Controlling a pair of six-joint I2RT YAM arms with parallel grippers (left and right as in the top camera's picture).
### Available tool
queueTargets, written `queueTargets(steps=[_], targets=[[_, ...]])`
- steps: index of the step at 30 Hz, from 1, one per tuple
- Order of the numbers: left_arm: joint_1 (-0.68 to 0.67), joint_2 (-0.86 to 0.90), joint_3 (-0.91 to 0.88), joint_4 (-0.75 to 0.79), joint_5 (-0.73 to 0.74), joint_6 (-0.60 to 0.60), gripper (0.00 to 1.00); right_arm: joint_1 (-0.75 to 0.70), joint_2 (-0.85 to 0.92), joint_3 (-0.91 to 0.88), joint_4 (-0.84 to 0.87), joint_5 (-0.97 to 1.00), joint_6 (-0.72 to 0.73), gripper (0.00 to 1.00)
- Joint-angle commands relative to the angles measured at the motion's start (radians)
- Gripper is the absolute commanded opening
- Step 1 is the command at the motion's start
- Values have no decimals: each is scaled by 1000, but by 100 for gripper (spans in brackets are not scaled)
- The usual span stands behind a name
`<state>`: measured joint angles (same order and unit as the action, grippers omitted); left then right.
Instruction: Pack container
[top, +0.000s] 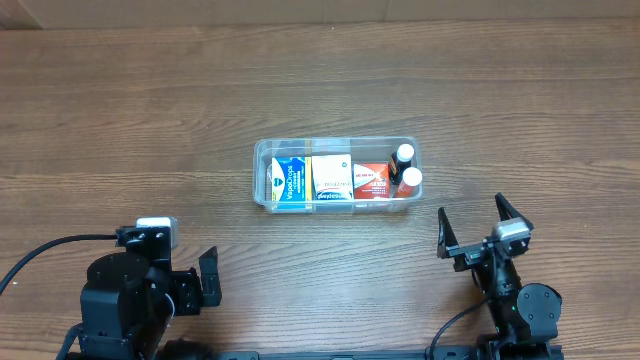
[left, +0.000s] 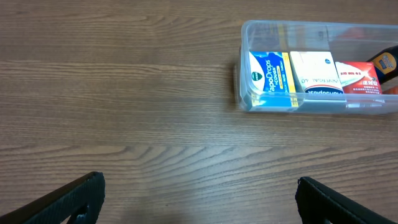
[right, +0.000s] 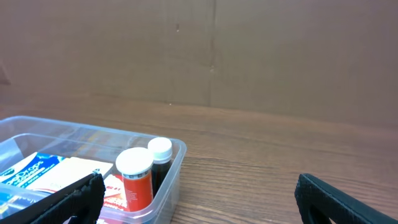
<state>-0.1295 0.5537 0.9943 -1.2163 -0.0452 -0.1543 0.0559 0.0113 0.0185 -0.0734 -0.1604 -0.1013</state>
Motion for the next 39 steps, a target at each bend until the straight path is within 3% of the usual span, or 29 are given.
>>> queueTargets(steps=[1, 28, 33, 39], targets=[[0, 0, -3, 1, -9, -10, 100, 16, -8, -10, 5, -25, -34, 100], [3, -5, -24, 6, -22, 21, 100, 16, -8, -10, 5, -25, -34, 100], [14, -126, -264, 253, -32, 42, 100, 16, -8, -10, 5, -25, -34, 100], [72, -386, -708, 762, 12, 42, 100, 16, -8, -10, 5, -25, -34, 100]])
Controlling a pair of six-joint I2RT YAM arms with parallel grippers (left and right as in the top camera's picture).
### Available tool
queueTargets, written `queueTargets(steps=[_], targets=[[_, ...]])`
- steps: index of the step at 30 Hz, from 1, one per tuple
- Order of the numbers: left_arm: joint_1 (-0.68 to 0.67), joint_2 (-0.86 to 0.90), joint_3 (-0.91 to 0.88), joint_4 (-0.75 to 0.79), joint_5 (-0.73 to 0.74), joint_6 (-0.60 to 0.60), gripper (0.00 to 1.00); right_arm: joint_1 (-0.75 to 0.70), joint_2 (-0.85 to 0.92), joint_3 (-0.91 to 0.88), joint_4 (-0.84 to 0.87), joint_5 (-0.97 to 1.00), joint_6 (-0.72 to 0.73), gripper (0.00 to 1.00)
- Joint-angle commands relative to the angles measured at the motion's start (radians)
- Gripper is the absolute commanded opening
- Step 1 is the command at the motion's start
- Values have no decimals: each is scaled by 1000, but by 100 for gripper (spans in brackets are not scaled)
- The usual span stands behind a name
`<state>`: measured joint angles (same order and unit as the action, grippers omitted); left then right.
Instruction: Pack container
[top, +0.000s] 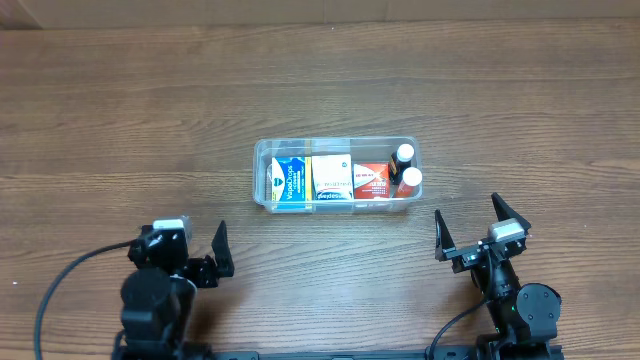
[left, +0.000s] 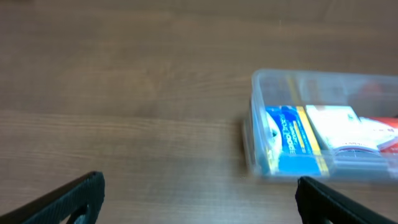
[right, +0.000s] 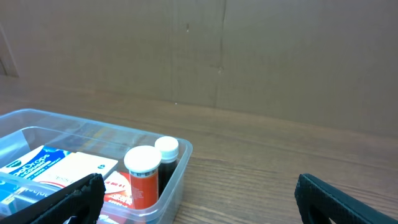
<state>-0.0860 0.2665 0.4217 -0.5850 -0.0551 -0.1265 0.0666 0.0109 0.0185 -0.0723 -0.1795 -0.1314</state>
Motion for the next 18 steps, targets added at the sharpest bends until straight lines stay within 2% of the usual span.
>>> queueTargets(steps=[1, 4, 9, 11, 15, 18], targets=[[34, -124, -171, 182, 22, 14, 100, 5, -8, -10, 4, -6, -4, 100], [45, -172, -260, 346, 18, 31, 100, 5, -8, -10, 4, -6, -4, 100], [55, -218, -384, 636, 19, 142, 100, 5, -8, -10, 4, -6, -4, 100], [55, -230, -420, 679, 19, 150, 100, 5, -8, -10, 4, -6, -4, 100], [55, -265, -418, 499, 24, 137, 100, 5, -8, -10, 4, -6, -4, 100], [55, -264, -417, 507, 50, 114, 100, 5, -8, -10, 4, -6, -4, 100]])
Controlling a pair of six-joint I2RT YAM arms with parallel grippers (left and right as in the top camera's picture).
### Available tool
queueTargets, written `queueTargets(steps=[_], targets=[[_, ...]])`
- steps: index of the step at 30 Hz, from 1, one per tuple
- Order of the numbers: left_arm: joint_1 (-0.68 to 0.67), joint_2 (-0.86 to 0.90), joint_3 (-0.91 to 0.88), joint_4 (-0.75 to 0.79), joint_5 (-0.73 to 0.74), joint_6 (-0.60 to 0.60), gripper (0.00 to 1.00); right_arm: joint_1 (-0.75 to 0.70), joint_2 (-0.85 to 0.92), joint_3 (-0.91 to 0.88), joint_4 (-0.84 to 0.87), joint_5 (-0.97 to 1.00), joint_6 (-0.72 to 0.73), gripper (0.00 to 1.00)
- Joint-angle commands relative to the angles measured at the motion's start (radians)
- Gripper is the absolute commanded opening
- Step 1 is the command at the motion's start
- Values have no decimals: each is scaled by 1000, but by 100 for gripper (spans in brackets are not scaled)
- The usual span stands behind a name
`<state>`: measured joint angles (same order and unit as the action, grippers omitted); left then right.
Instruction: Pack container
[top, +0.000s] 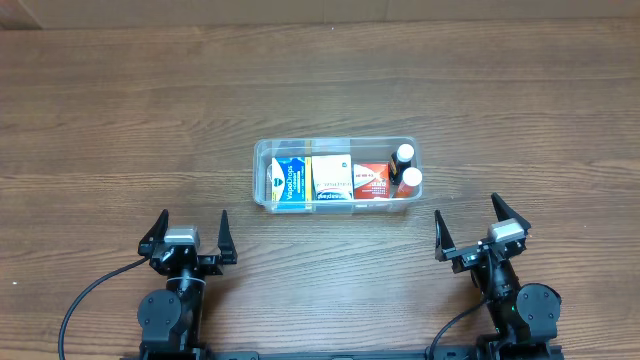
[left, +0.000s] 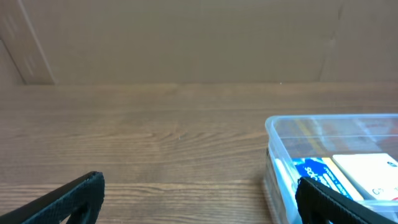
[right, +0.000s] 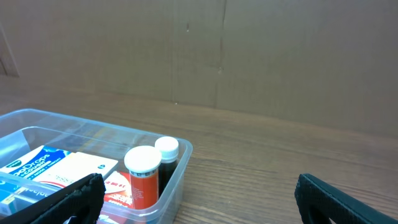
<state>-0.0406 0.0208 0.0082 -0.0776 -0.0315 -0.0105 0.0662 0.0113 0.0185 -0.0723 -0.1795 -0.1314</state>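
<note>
A clear plastic container (top: 262, 152) stands mid-table. Inside it are a blue box (top: 288, 181), a white box (top: 332, 178), a red and white box (top: 371, 181), an orange bottle with a white cap (top: 410, 180) and a dark bottle (top: 404, 154). My left gripper (top: 190, 234) is open near the front edge, left of the container, with nothing between its fingers (left: 68, 199). My right gripper (top: 478, 226) is open at the front right, also empty. The right wrist view shows the orange bottle (right: 143, 176) and the dark bottle (right: 166, 158) at the container's near corner.
The wooden table (top: 120, 110) runs out on all sides of the container. A brown cardboard wall (right: 249, 56) stands behind the table's far edge. Cables trail from both arm bases at the front edge.
My left arm has drawn back toward its base and its wrist camera has tipped up, now showing the back wall. The right arm and the container's contents are as they were.
At first my left arm was folded at the far front left, its camera looking down on the table and the container. Then it stood nearer the middle, tilting up. Now it rests low and level. The right gripper stayed open throughout, barely moving.
</note>
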Motion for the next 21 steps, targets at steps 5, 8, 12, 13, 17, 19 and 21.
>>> queueTargets(steps=[5, 8, 12, 13, 17, 19, 21], targets=[[9, -18, -3, 0, 25, -42, 100, 6, -8, -10, 4, -6, -4, 100], [9, -16, -3, 0, 25, -42, 100, 6, -8, -10, 4, -6, -4, 100], [9, -16, -3, 0, 25, -42, 100, 6, -8, -10, 4, -6, -4, 100], [9, -16, -3, 0, 25, -42, 100, 6, -8, -10, 4, -6, -4, 100], [9, -16, -3, 0, 25, -42, 100, 6, -8, -10, 4, -6, -4, 100], [9, -16, -3, 0, 25, -42, 100, 6, -8, -10, 4, -6, -4, 100], [9, -16, -3, 0, 25, -42, 100, 6, -8, -10, 4, -6, -4, 100]])
